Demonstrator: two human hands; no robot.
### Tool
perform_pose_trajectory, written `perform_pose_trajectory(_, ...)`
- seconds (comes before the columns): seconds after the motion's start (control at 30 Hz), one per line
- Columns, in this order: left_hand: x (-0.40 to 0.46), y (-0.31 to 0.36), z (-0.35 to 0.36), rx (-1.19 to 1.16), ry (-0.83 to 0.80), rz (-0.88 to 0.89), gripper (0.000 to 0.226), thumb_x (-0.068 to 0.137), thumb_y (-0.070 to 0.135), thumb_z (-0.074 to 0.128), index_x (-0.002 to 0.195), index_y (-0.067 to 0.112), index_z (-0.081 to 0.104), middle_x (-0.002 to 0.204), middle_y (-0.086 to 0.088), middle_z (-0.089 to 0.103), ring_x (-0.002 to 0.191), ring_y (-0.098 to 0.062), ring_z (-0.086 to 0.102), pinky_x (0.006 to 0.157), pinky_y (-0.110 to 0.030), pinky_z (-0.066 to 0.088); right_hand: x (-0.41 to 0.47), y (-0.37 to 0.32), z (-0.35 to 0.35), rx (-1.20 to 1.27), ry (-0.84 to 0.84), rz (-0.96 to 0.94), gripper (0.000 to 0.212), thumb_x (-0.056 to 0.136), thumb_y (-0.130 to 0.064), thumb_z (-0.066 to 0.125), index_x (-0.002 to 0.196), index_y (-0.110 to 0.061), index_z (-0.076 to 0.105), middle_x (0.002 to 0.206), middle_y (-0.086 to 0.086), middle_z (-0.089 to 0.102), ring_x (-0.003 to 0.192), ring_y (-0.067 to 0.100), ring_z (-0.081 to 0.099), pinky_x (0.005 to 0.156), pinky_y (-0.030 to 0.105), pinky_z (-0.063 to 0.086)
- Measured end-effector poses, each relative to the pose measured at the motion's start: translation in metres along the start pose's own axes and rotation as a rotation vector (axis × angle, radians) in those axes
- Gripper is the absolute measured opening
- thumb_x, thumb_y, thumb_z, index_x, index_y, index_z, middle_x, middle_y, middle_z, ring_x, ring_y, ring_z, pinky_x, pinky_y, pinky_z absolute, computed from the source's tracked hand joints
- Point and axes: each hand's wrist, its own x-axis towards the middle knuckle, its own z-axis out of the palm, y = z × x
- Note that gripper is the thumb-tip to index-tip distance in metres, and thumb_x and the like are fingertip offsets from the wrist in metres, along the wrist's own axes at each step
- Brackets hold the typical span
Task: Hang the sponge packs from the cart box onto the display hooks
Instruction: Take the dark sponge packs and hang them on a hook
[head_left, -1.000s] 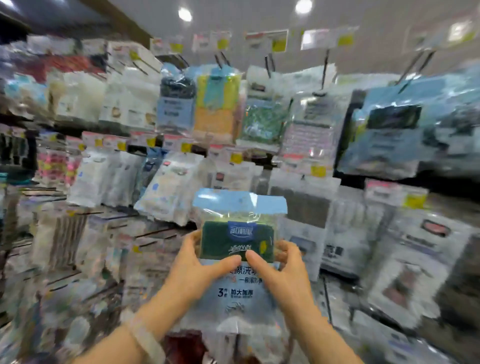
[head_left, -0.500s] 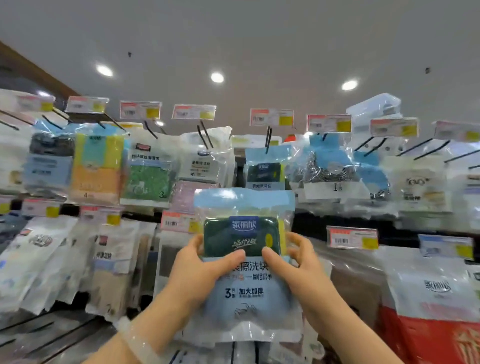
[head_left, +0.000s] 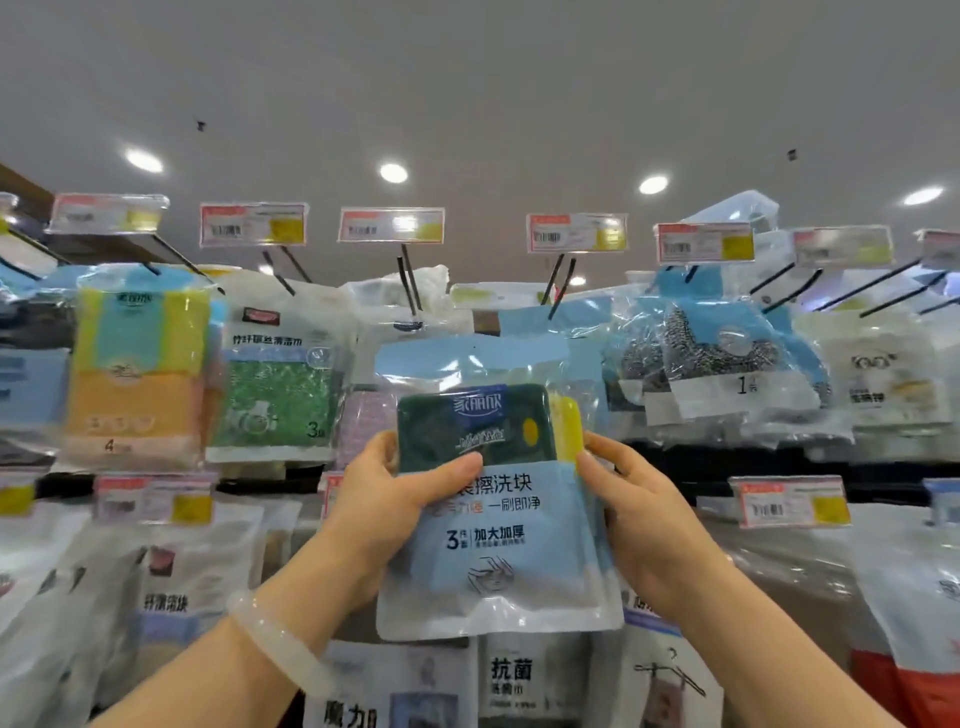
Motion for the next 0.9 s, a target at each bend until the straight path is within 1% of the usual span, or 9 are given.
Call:
perform_pose_trajectory(0.1,0.009,-0.001,-0.006,-0.014,-0.043,-0.003,0.069,0.045,0.018,0.079,0.109,0.009,0.055,0.09,-0.015,0.074,0.073,-0.031,0.072,0.055,-0.037,0.059,0.001,0.004,-0.003,-0.074,-0.104,-0.001,0.032,0.075,-0.015,0.067,0.107,-0.013,0.064,0.096,0.009,0.075,0.082,0.02,0.073,0.061,0.028,0.057)
perform_pose_trajectory(0.17,0.014,-0.002,-0.007,-0.021,-0.062,-0.001,0.068,0.047,0.019,0.079,0.11,0.008,0.055,0.092,-0.015,0.074,0.075,-0.03,0.073,0.056,-0.035,0.059,0.001,-0.001,-0.003,-0.14,-0.1,-0.042,0.036,0.067,-0.018,0.071,0.102,-0.011,0.068,0.092,0.008,0.076,0.08,0.02,0.073,0.059,0.026,0.056)
perform_pose_trajectory(0.3,0.021,0.003,-0.006,-0.033,-0.062,0.04,0.067,0.047,0.018,0.078,0.109,0.009,0.056,0.094,-0.015,0.073,0.072,-0.029,0.072,0.053,-0.035,0.058,0.015,-0.026,-0.011,-0.125,0.075,-0.146,0.023,0.084,-0.014,0.062,0.107,-0.012,0.062,0.089,0.007,0.076,0.074,0.021,0.073,0.058,0.033,0.058)
perform_pose_trajectory(0.37,0.026,0.01,-0.007,-0.023,-0.057,0.068,0.064,0.046,0.018,0.079,0.105,0.011,0.057,0.09,-0.013,0.075,0.069,-0.03,0.072,0.05,-0.035,0.057,0.028,-0.042,-0.015,-0.126,0.142,-0.171,0.031,0.087,-0.013,0.059,0.117,-0.015,0.051,0.1,0.01,0.072,0.082,0.025,0.072,0.067,0.041,0.059)
perform_pose_trajectory(0.43,0.03,0.016,-0.009,-0.015,-0.051,0.098,0.06,0.048,0.018,0.079,0.103,0.011,0.057,0.084,-0.01,0.076,0.067,-0.029,0.072,0.049,-0.034,0.056,0.04,-0.054,-0.015,-0.197,0.178,-0.213,0.042,0.087,-0.012,0.06,0.12,-0.029,0.04,0.107,0.013,0.064,0.085,0.03,0.07,0.074,0.047,0.058)
perform_pose_trajectory(0.6,0.037,0.023,-0.006,0.006,-0.027,0.141,0.066,0.042,0.023,0.081,0.103,0.011,0.057,0.085,-0.011,0.075,0.071,-0.032,0.072,0.057,-0.041,0.059,0.066,-0.074,-0.006,-0.355,0.168,-0.339,0.047,0.092,-0.011,0.052,0.127,-0.038,0.035,0.1,0.02,0.065,0.08,0.026,0.069,0.064,0.038,0.059)
perform_pose_trajectory(0.73,0.034,0.025,-0.002,0.008,-0.029,0.145,0.069,0.04,0.024,0.082,0.103,0.011,0.058,0.086,-0.012,0.075,0.071,-0.032,0.072,0.055,-0.04,0.058,0.071,-0.077,-0.005,-0.396,0.187,-0.333,0.048,0.091,-0.012,0.055,0.129,-0.035,0.036,0.106,0.022,0.063,0.089,0.033,0.067,0.077,0.047,0.056)
perform_pose_trajectory(0.83,0.031,0.026,-0.003,-0.025,-0.066,0.131,0.062,0.044,0.022,0.079,0.102,0.007,0.062,0.085,-0.014,0.075,0.068,-0.029,0.072,0.051,-0.035,0.057,0.054,-0.069,-0.005,-0.502,0.266,-0.365,0.065,0.083,-0.014,0.066,0.136,-0.023,0.03,0.088,0.005,0.058,0.075,0.013,0.062,0.059,0.025,0.049)
perform_pose_trajectory(0.9,0.03,0.028,-0.002,-0.071,-0.147,0.08,0.055,0.048,0.02,0.076,0.1,0.005,0.065,0.086,-0.016,0.075,0.068,-0.027,0.072,0.052,-0.033,0.056,0.045,-0.06,-0.002,-0.678,0.3,-0.441,0.053,0.077,-0.014,0.072,0.123,-0.015,0.045,0.083,-0.005,0.053,0.074,0.003,0.053,0.059,0.017,0.041)
